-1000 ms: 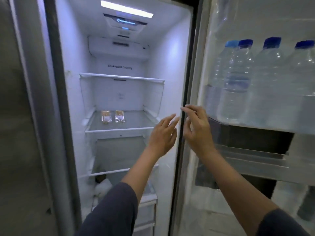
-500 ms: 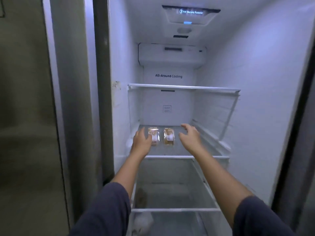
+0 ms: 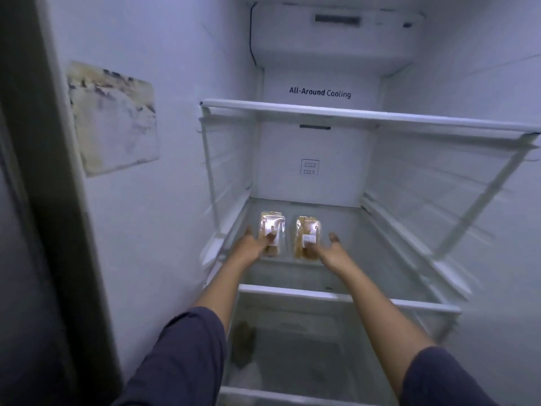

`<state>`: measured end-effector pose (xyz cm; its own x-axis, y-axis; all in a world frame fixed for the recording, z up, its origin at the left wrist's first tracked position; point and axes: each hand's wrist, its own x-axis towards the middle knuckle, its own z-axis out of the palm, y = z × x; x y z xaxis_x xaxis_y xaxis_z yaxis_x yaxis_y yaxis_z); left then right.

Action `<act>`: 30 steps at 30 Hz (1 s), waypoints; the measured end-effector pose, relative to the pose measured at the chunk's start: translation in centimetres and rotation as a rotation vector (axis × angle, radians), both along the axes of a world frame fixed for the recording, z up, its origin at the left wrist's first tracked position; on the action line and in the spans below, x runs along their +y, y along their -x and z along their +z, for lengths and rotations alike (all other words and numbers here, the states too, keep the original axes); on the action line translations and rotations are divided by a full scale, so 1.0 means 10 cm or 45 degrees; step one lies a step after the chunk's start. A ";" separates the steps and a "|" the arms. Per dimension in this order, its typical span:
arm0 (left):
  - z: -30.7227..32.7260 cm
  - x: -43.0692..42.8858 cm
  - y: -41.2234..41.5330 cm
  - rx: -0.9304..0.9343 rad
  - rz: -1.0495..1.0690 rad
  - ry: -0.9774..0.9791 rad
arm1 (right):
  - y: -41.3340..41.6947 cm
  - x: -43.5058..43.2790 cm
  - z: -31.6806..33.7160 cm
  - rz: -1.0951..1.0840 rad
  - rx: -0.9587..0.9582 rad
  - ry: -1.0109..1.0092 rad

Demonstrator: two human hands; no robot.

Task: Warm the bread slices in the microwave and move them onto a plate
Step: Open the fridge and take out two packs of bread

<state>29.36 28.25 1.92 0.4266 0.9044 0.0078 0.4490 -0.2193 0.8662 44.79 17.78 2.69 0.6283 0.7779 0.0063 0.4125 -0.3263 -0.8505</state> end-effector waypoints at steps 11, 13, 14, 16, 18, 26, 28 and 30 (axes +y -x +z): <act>0.03 -0.03 -0.20 -0.302 0.050 -0.012 | 0.04 0.14 -0.09 -0.103 0.011 -0.262; 0.05 -0.08 -0.18 -0.379 0.021 0.045 | 0.06 0.13 -0.10 -0.112 0.050 -0.296; 0.05 -0.10 -0.15 -0.412 0.006 0.090 | 0.06 0.12 -0.10 -0.118 0.072 -0.319; 0.03 -0.13 -0.10 -0.448 -0.015 0.149 | 0.06 0.10 -0.08 -0.137 0.166 -0.372; 0.00 -0.15 -0.07 -0.472 -0.039 0.212 | 0.06 0.07 -0.08 -0.143 0.392 -0.421; 0.02 -0.42 0.09 -0.677 -0.156 0.494 | 0.24 -0.24 -0.14 -0.191 0.737 -0.577; -0.01 -0.51 0.13 -0.732 -0.183 0.564 | 0.31 -0.35 -0.14 -0.210 0.728 -0.586; -0.03 -0.62 0.19 -0.754 -0.206 0.577 | 0.38 -0.48 -0.16 -0.232 0.711 -0.588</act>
